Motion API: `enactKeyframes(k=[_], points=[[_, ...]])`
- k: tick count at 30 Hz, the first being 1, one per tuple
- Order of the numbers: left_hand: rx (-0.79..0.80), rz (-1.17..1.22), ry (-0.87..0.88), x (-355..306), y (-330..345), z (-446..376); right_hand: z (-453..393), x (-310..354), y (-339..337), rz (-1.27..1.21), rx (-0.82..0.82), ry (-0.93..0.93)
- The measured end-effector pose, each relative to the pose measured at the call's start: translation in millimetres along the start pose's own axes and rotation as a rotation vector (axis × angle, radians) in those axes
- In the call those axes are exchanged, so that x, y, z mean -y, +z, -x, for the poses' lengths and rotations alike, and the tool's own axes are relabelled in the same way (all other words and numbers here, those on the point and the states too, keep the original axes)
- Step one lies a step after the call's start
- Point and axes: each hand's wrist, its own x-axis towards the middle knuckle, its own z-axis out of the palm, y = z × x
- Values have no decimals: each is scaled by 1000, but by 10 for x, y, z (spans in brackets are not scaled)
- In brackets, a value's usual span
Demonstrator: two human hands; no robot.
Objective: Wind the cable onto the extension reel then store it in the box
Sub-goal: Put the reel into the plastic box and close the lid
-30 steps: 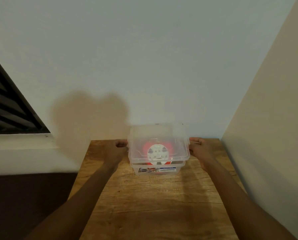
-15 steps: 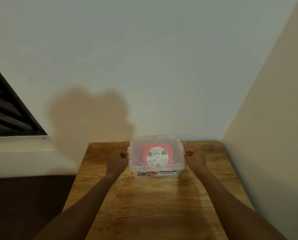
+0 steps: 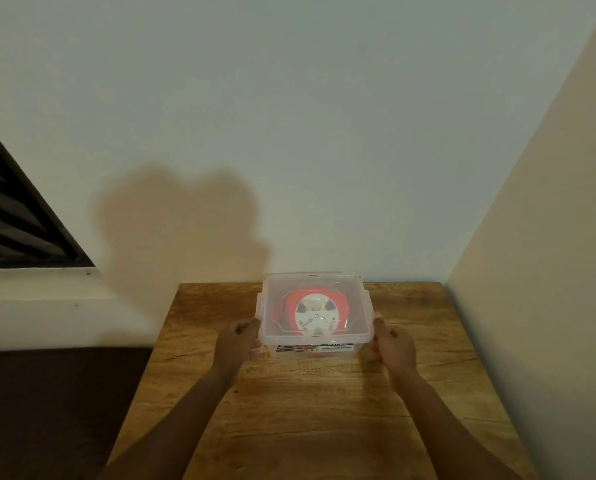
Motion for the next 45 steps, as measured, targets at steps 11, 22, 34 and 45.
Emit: enactKeyframes(k=[11, 22, 34, 45], points=[[171, 269, -176, 150, 58, 32, 75, -116, -19, -118, 334, -40], [-34, -21, 15, -230, -33, -192, -301, 451, -15, 452, 141, -190], [91, -319, -101, -856, 265, -997, -1013, 929, 417, 318, 274, 38], [151, -26, -219, -701, 387, -1052, -1049, 724, 428, -78, 317, 250]])
